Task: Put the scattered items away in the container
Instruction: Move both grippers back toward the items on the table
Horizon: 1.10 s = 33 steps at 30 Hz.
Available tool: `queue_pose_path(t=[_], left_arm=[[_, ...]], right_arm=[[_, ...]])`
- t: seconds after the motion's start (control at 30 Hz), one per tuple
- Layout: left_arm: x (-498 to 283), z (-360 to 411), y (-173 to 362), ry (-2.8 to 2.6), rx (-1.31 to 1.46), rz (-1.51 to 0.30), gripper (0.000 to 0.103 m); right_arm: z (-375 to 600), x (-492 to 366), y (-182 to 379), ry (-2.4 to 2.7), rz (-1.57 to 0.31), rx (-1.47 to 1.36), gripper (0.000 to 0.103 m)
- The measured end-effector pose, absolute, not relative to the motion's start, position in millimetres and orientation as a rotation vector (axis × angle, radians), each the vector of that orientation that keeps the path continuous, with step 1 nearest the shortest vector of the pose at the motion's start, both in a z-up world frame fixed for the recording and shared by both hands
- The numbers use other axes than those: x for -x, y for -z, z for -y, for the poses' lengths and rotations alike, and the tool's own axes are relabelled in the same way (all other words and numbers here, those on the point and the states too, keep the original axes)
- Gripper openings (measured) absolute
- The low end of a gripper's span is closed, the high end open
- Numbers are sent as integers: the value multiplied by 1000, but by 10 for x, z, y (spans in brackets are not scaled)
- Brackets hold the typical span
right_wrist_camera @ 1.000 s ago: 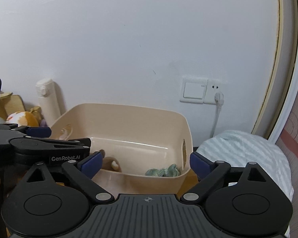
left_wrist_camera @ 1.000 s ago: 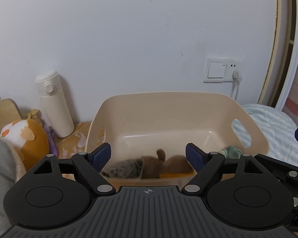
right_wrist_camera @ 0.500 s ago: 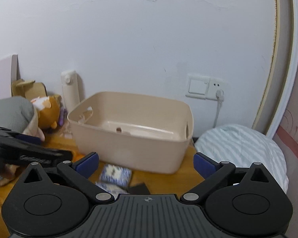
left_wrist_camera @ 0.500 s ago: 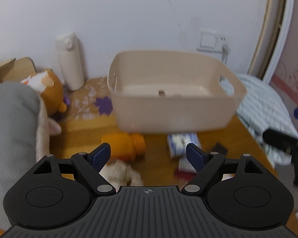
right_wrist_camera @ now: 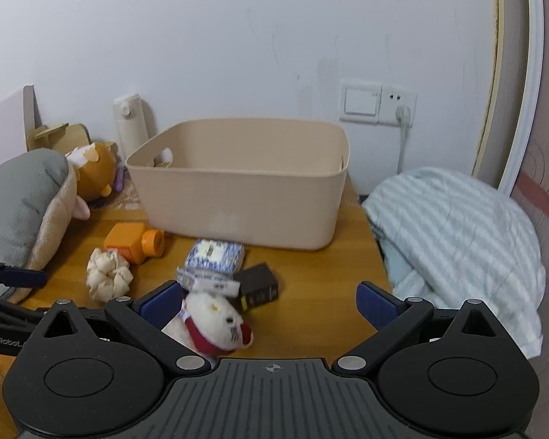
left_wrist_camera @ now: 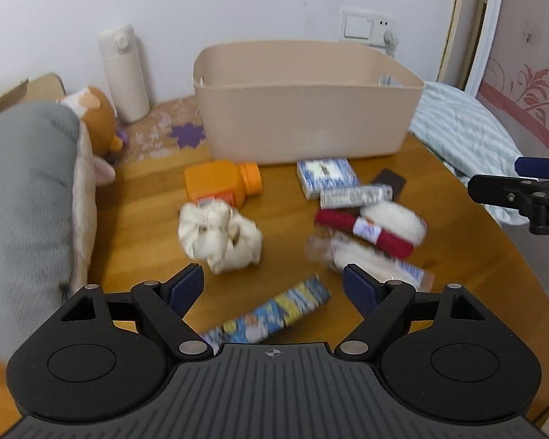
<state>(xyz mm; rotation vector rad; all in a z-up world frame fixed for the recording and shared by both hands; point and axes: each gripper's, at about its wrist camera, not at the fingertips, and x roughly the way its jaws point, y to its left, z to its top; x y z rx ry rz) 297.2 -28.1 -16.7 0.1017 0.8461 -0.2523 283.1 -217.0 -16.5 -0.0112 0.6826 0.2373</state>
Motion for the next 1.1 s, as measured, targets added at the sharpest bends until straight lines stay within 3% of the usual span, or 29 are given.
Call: queue_pose_path(t=[1.1], left_arm=[[-3304,87,788,219,-130,-980,85]], right_arm=[[1747,-3303,879,-319,-868,149,103]])
